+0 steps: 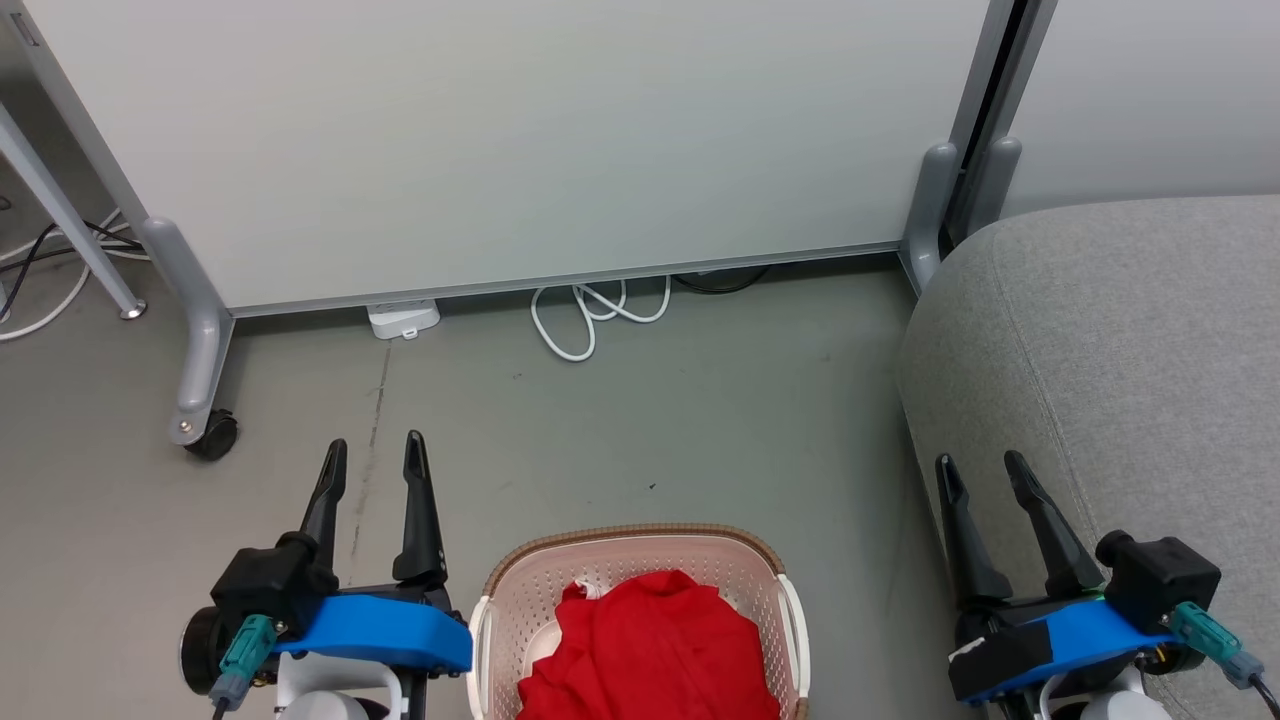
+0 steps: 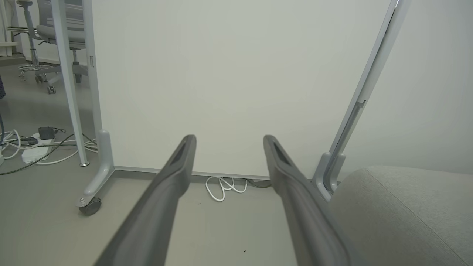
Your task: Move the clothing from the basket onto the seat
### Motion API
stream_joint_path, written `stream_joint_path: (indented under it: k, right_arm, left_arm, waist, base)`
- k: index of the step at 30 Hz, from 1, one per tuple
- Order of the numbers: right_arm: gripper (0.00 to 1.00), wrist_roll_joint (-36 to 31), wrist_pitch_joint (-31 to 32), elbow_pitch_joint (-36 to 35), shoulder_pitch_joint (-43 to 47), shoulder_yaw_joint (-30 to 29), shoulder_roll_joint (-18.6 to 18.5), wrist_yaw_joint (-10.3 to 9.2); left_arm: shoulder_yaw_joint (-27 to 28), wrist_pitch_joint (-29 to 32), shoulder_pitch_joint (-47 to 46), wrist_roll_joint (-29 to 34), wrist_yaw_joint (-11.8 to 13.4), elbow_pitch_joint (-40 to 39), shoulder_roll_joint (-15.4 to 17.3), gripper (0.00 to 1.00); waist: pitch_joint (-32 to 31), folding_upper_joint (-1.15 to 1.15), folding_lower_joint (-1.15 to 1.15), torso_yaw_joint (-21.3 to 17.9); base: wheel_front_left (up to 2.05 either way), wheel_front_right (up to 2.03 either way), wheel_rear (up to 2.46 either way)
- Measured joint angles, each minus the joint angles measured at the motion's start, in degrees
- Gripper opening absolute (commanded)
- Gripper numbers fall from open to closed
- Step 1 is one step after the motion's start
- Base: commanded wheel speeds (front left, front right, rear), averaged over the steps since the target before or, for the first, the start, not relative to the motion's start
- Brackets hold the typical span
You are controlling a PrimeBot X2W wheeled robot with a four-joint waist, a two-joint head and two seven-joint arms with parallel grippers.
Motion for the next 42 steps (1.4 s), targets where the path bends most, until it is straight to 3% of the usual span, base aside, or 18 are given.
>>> stream_joint_path:
  k: [29, 42]
  right_arm:
    - [1.00, -13.26, -3.28, 1.10, -0.65, 1.65, -0.12, 0.02]
    - [1.00, -13.50, -3.30, 1.30, -0.93, 1.53, -0.13, 0.02]
  left_arm:
    - [-2.11, -3.31, -0.34, 13.29, 0.66, -0.11, 0.14, 1.00]
    - [-2.19, -3.35, -0.75, 13.33, 0.66, 0.01, 0.15, 1.00]
  waist:
    - [0.62, 0.00, 0.00, 0.31]
    - [1.09, 0.00, 0.00, 0.42]
  base:
    - [0.00, 0.00, 0.00]
    - [0.00, 0.00, 0.00]
